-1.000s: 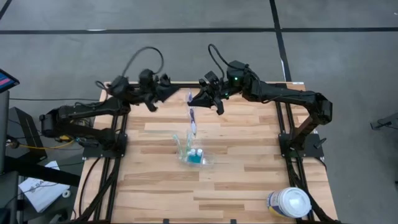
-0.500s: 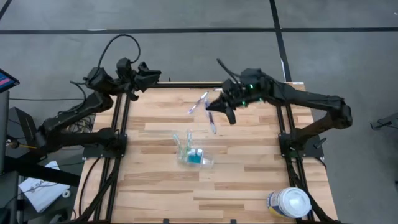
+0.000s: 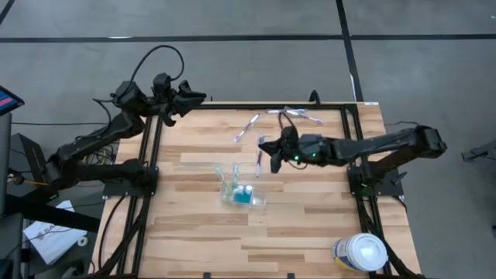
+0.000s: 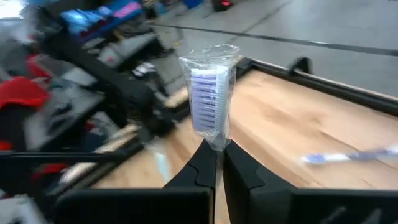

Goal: Pick & Place toothbrushing station
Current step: Put the purple toothbrush into the transparent organizer

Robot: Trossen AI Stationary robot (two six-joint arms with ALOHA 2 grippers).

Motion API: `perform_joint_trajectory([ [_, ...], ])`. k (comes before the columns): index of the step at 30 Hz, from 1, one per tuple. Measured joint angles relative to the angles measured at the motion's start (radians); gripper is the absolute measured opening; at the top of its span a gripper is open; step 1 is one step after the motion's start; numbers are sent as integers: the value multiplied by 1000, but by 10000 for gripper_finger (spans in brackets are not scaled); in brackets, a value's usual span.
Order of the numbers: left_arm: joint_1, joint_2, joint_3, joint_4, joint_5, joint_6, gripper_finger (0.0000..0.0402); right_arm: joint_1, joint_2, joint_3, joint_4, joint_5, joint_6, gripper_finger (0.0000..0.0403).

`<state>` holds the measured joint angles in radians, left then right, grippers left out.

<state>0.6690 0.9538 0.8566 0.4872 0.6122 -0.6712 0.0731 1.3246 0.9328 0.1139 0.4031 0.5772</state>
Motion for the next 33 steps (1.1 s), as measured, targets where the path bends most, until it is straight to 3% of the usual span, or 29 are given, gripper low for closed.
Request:
perform_joint_trajectory([
  [8,0,9,0,1,60,3,104,72,124,-29,57,90,0,0],
  [17,0,11,0,0,73,44,104,141,237,-29,151,121,-19,0],
  [28,0,10,0,0,114,46,104,194,251,-29,147,175,-38,0],
  [33,0,10,-24,-2,130,47,104,225,251,-108,220,209,-5,0],
])
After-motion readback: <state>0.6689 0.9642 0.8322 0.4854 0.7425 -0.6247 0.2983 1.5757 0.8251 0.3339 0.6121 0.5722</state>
